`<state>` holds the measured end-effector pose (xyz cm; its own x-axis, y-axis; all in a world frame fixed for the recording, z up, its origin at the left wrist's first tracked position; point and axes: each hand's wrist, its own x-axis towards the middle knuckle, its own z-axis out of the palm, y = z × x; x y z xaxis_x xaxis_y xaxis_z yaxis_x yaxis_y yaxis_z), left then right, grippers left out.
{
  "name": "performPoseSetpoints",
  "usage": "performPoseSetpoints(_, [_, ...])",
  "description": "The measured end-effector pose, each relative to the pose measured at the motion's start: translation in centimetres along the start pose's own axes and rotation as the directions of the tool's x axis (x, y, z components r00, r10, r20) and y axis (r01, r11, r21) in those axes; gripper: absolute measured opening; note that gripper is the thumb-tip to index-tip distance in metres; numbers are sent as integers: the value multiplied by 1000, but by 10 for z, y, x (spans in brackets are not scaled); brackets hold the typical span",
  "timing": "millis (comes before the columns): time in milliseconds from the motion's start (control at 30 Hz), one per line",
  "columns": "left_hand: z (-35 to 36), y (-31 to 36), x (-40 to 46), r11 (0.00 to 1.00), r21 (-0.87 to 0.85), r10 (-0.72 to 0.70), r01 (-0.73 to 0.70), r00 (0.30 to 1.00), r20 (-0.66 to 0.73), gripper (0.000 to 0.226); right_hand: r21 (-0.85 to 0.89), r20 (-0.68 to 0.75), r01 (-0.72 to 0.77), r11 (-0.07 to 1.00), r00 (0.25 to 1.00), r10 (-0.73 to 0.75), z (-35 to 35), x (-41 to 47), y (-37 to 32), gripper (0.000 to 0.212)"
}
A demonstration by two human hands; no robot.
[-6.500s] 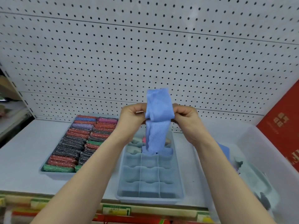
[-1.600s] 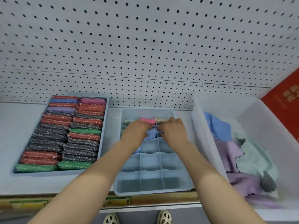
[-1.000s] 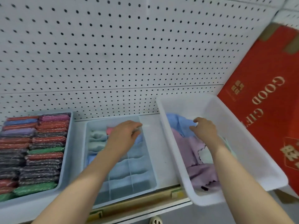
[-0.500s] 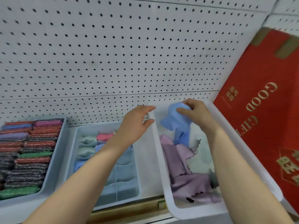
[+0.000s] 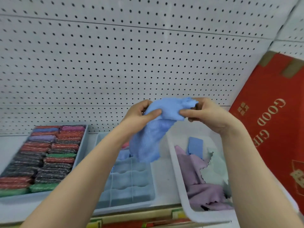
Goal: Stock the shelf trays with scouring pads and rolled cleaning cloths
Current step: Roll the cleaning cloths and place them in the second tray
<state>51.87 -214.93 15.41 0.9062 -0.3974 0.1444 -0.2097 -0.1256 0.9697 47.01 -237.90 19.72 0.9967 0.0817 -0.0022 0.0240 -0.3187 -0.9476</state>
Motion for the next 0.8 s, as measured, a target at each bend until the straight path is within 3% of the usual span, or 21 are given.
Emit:
performPoseSetpoints(67, [-11,-4,-13,994,-89,-59,60,998,16,21,146,-19,-11,989,1000,14,16,2,2,14])
performPoseSetpoints(133, [-16,-4,-22,990,-128,-58,63,997,40,14,186,18,-4,983,1000,1,34,6,1,23])
performPoseSetpoints(200, [-21,-6,-28,991,-134,-14,19,999,37,12,199,61,-1,980,998,-11,53,7,-3,11])
performPoseSetpoints(300, [-32,-6,-34,989,-146,27,-34,998,-48,10,268,65,7,963,998,-25,74,9,-10,15])
performPoseSetpoints(367, [-39,-7,-39,985,-171,16,-28,997,-73,13,368,69,16,930,997,-44,81,10,-13,3])
performPoseSetpoints(433, [-45,-7,-45,980,-198,11,-21,999,-51,19,463,147,19,886,984,-98,84,12,-11,27])
performPoseSetpoints(500, [-49,-9,-49,973,-230,12,-18,999,-30,20,418,239,38,908,959,-150,88,11,-11,50])
performPoseSetpoints(533, [-50,-9,-50,972,-232,17,-26,999,-39,20,364,246,57,930,957,-155,91,12,-11,52])
performPoseSetpoints(667, [-62,-9,-52,967,-239,24,-84,970,-243,22,255,71,53,965,995,-74,102,16,-12,19])
performPoseSetpoints(800, [-82,-10,-53,957,-276,-8,-90,941,-338,25,260,5,19,965,1000,-21,99,15,-9,20])
